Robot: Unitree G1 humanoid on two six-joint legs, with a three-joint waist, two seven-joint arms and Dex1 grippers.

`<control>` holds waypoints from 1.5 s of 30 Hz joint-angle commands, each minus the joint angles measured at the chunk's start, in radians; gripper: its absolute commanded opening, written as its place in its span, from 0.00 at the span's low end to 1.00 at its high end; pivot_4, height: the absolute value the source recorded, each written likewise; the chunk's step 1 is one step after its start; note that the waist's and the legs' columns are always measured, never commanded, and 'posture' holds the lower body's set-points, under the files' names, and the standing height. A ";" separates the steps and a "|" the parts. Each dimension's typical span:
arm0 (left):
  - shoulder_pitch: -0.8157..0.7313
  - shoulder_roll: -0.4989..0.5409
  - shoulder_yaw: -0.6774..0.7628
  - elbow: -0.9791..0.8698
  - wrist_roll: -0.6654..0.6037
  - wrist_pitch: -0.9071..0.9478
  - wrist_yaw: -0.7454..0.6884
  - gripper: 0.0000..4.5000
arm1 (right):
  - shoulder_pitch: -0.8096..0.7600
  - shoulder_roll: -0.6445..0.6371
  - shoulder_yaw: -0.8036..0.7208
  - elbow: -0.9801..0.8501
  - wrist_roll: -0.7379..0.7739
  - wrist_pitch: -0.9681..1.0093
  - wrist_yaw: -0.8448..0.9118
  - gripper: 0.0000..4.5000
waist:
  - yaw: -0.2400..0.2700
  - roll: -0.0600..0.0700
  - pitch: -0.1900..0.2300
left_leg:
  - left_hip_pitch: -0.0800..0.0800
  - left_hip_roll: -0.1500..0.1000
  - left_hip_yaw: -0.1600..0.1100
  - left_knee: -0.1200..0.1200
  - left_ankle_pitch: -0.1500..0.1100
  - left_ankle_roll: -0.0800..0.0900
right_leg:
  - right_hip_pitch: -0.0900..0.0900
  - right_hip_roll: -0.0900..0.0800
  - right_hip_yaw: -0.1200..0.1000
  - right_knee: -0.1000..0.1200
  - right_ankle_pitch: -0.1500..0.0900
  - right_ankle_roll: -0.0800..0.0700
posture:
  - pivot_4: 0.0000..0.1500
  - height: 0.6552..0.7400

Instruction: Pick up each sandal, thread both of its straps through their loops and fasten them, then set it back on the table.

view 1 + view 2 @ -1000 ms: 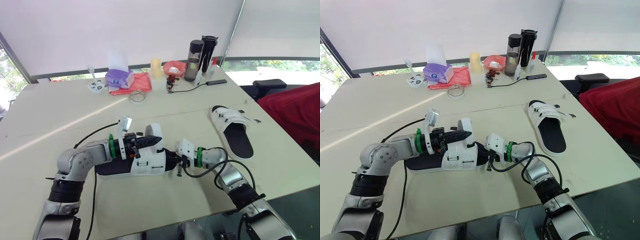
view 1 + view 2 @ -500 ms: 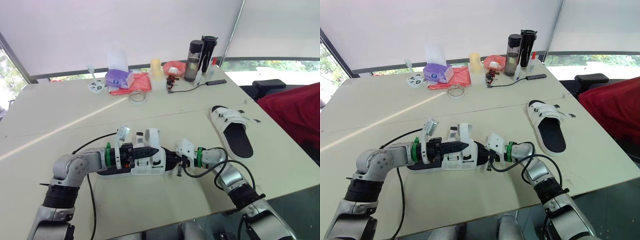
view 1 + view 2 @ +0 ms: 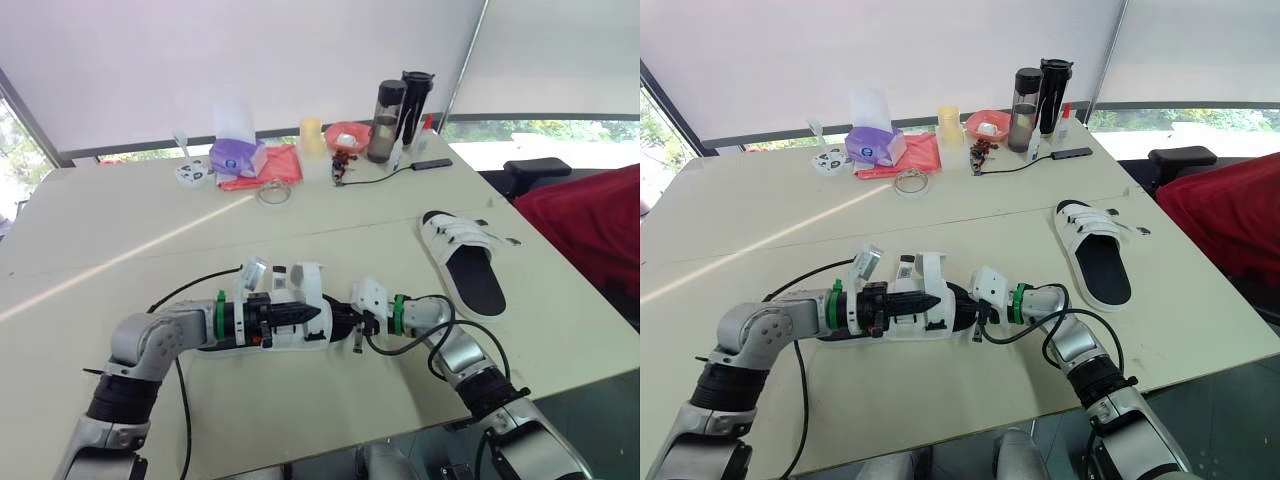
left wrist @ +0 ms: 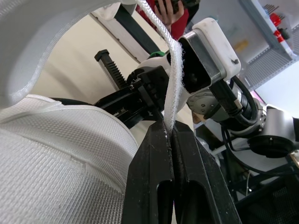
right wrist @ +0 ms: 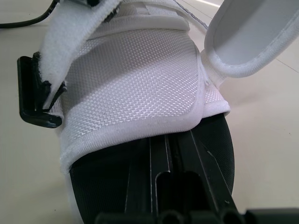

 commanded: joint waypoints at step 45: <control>0.068 0.181 -0.224 -0.075 0.330 -0.301 -0.198 0.01 | 0.054 -0.019 0.087 0.167 -0.129 0.066 -0.029 0.01 | -0.023 0.006 -0.004 | -0.001 0.001 0.000 -0.001 -0.002 0.000 | 0.000 -0.003 0.000 -0.004 0.000 0.000 | 1.00 1.00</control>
